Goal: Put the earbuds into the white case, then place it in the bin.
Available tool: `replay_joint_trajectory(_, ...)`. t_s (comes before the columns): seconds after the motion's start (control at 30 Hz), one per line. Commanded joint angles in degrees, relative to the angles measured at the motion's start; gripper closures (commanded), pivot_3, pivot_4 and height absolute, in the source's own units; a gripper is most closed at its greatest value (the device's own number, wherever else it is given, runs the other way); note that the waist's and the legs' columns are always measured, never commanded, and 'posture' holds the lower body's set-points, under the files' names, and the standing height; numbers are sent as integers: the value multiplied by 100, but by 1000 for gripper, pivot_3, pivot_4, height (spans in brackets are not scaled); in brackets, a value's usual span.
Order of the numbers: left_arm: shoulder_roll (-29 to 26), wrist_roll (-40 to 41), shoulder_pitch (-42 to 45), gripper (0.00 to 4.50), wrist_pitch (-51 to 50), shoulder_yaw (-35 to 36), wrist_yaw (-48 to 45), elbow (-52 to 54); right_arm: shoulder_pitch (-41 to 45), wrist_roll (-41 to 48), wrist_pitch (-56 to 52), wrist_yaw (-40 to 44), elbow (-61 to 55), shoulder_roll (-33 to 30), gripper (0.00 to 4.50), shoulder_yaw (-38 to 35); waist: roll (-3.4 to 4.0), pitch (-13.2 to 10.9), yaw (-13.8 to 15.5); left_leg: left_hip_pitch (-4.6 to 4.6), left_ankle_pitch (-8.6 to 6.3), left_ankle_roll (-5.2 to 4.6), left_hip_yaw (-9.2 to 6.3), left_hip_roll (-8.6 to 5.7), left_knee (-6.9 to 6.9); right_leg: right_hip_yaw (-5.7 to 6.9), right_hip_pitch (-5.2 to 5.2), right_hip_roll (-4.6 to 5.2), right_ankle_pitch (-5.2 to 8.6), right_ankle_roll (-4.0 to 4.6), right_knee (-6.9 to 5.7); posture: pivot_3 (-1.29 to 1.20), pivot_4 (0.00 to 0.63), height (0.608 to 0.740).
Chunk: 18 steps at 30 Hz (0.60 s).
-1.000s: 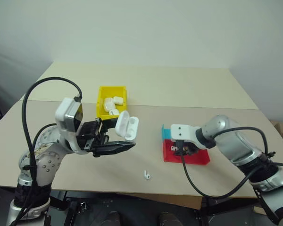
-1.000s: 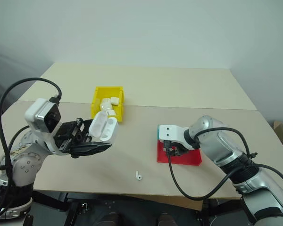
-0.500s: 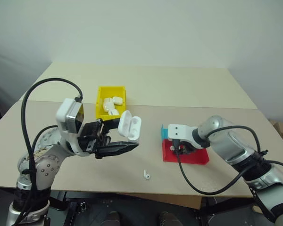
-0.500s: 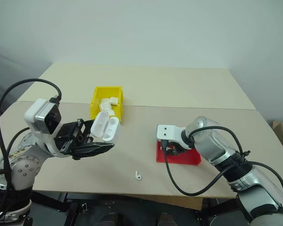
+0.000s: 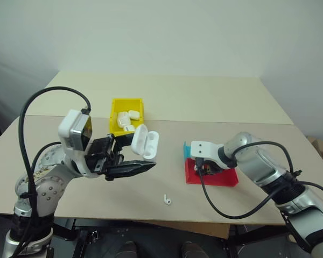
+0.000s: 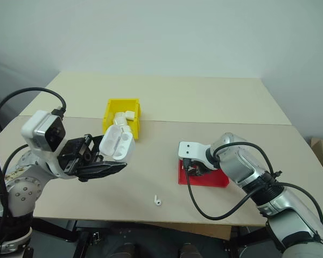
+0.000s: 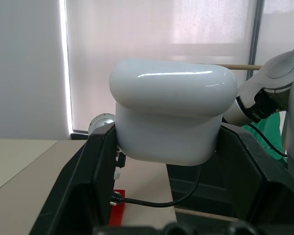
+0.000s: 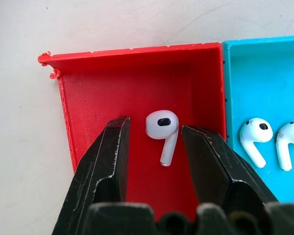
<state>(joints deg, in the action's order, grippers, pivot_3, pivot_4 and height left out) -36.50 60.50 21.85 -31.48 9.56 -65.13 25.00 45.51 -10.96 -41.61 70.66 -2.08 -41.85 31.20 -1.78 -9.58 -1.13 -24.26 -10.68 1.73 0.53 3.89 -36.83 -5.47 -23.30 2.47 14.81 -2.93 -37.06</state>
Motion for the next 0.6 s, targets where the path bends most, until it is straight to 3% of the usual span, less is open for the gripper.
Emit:
replay_joint_trajectory(0.03,1,-22,-94,1730,85,31,-46,168,97,-87,88,-10,-25,-36,2518,-1,0,0,1,0,0,0,0,0,0,0,0,0,0,0,0,0,150,740)
replay_joint_trajectory(0.2,-41,48,-65,1730,39,70,-7,192,95,-123,68,-7,-1,-48,3830,30,0,0,5,1,0,0,0,0,0,0,0,0,0,0,-1,0,150,740)
replay_joint_trajectory(0.43,-174,354,224,1730,-230,155,223,224,4,7,-181,-34,-269,-109,3859,-226,0,0,7,0,0,0,-1,0,0,0,0,0,0,0,0,0,150,740)
replay_joint_trajectory(0.6,-133,266,186,1730,-223,29,67,82,-327,878,-1274,16,-1298,-229,3859,-1258,0,-1,18,-4,0,0,-1,0,2,0,-2,0,1,0,0,0,150,740)
